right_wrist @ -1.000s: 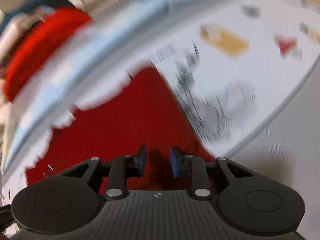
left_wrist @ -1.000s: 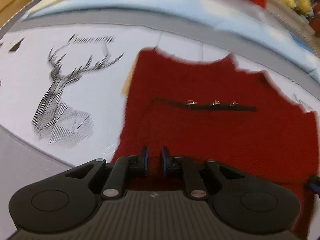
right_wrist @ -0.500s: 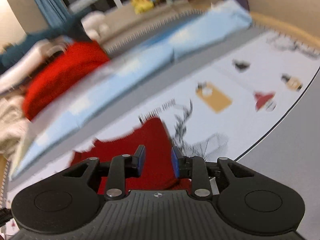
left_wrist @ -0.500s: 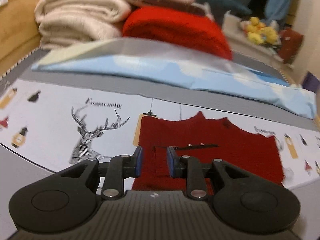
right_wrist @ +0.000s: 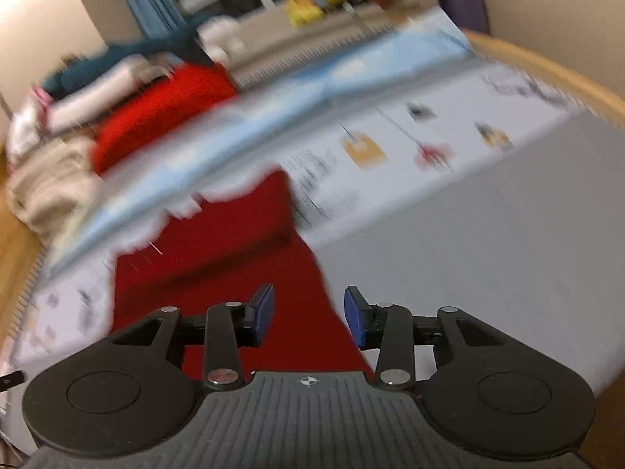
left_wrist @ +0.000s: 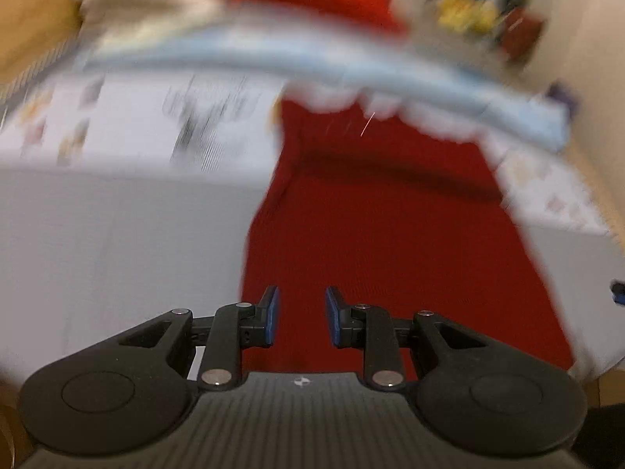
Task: Fold small clothes
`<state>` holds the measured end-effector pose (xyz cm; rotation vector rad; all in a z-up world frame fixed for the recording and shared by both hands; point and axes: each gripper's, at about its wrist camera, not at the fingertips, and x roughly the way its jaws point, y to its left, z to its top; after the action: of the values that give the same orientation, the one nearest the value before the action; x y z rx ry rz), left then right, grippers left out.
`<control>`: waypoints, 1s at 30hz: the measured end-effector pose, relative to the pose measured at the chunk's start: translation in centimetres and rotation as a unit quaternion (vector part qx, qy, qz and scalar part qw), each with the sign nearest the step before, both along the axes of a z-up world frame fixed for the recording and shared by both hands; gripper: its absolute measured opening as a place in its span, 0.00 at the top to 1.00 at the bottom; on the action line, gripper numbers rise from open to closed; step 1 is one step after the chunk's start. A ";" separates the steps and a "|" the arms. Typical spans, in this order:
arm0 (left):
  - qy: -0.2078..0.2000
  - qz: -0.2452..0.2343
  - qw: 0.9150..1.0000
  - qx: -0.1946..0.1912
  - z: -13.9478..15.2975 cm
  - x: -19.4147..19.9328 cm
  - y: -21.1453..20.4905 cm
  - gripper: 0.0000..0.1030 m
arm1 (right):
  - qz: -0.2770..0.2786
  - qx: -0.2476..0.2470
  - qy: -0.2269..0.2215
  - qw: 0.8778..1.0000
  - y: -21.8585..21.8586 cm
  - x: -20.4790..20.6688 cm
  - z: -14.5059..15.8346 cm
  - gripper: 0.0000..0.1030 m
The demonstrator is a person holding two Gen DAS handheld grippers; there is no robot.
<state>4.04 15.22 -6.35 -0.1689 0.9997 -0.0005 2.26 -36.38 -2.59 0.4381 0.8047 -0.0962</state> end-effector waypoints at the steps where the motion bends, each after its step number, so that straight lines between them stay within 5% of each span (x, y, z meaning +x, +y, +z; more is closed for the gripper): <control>1: 0.019 0.007 1.000 -0.004 -1.1 -0.3 0.4 0.73 | -0.001 -0.010 0.026 1.000 -0.2 -0.5 -1.8 0.60; 3: 0.043 0.008 0.999 0.001 -2.9 -0.7 0.8 0.73 | -0.010 -0.008 0.087 0.996 -0.6 -0.6 -4.9 0.60; 5: 0.063 0.015 0.998 0.001 -3.9 -0.8 1.4 0.73 | -0.006 0.028 0.107 0.994 -1.1 -0.9 -6.8 0.60; 8: 0.082 0.018 0.996 -0.016 -4.9 -1.2 1.9 0.72 | -0.006 0.009 0.130 0.991 -1.0 -0.8 -8.5 0.60; 15: 0.122 0.032 0.992 -0.007 -7.4 -1.9 2.1 0.71 | 0.014 0.013 0.156 0.988 -0.5 -0.7 -11.3 0.60; 30: 0.125 0.042 0.991 -0.002 -8.6 -2.4 2.7 0.64 | 0.049 -0.050 0.193 0.979 2.0 0.7 -13.7 0.58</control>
<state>1.68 17.92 -14.98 -0.2179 1.2422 0.0975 2.91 -34.40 -16.28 0.2863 1.1973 -0.1312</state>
